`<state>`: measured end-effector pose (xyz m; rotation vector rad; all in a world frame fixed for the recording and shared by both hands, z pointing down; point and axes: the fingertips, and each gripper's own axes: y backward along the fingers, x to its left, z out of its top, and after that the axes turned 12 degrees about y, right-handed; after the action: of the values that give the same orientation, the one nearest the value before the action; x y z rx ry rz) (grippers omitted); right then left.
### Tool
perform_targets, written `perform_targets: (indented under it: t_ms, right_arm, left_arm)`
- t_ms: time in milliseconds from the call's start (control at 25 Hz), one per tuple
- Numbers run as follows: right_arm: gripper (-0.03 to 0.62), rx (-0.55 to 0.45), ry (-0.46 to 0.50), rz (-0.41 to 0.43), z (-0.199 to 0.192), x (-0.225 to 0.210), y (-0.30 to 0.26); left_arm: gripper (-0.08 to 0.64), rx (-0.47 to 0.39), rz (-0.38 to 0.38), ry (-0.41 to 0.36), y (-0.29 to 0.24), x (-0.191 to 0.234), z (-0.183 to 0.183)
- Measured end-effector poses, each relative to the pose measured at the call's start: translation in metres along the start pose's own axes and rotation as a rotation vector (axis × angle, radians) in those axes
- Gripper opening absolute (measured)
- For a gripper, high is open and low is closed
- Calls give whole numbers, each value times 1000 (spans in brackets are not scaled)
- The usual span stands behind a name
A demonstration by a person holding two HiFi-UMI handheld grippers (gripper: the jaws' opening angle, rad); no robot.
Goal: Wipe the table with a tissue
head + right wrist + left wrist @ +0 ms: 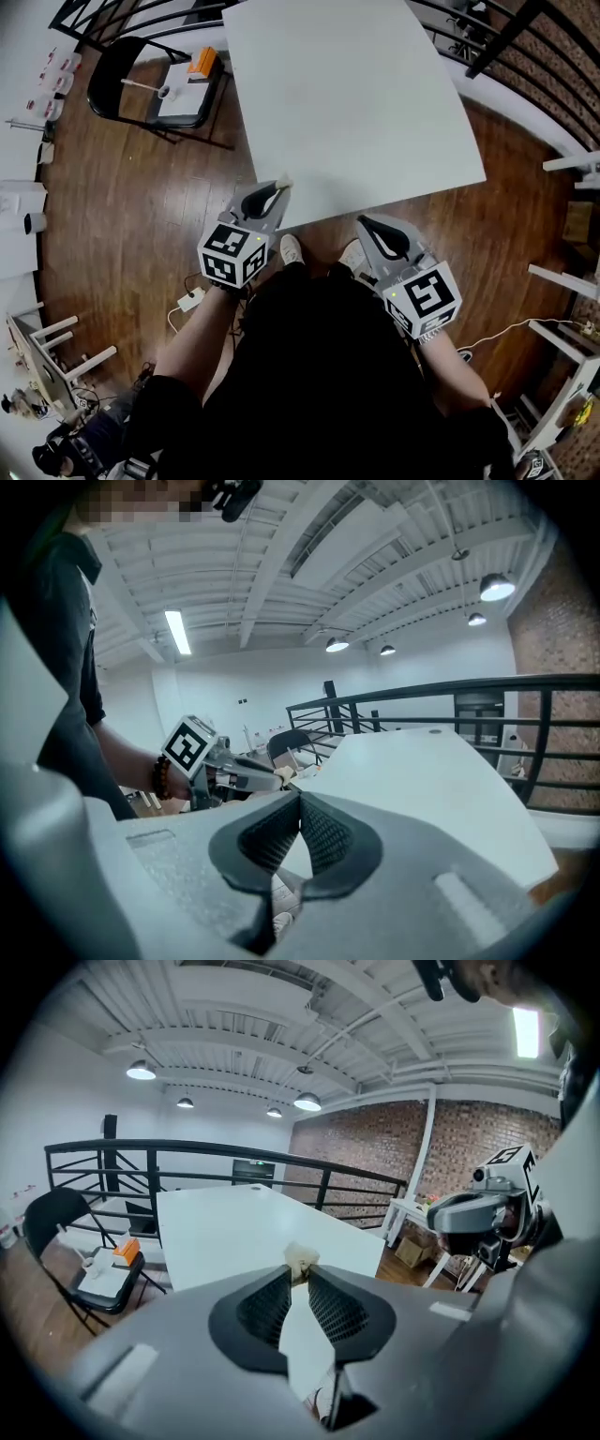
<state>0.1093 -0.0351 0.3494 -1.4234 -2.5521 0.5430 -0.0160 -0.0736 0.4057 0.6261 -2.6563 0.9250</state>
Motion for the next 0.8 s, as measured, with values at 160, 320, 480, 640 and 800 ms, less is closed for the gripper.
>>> perform_targets:
  t_ms: [160, 320, 480, 640, 800]
  right_arm:
    - [-8, -2, 16, -10, 12, 2, -17]
    - [-8, -7, 38, -29, 23, 3, -31]
    - [-8, -6, 64, -39, 32, 6, -39]
    - [-8, 5, 78, -41, 35, 13, -46]
    - [-9, 30, 61, -49, 30, 15, -51]
  left_arm:
    - [74, -29, -13, 13, 18, -6, 10]
    - [74, -50, -20, -3, 27, -6, 21]
    - [74, -66, -33, -16, 33, -8, 29]
    - [74, -69, -49, -31, 37, -9, 31]
    - [74, -64, -63, -42, 40, -9, 32]
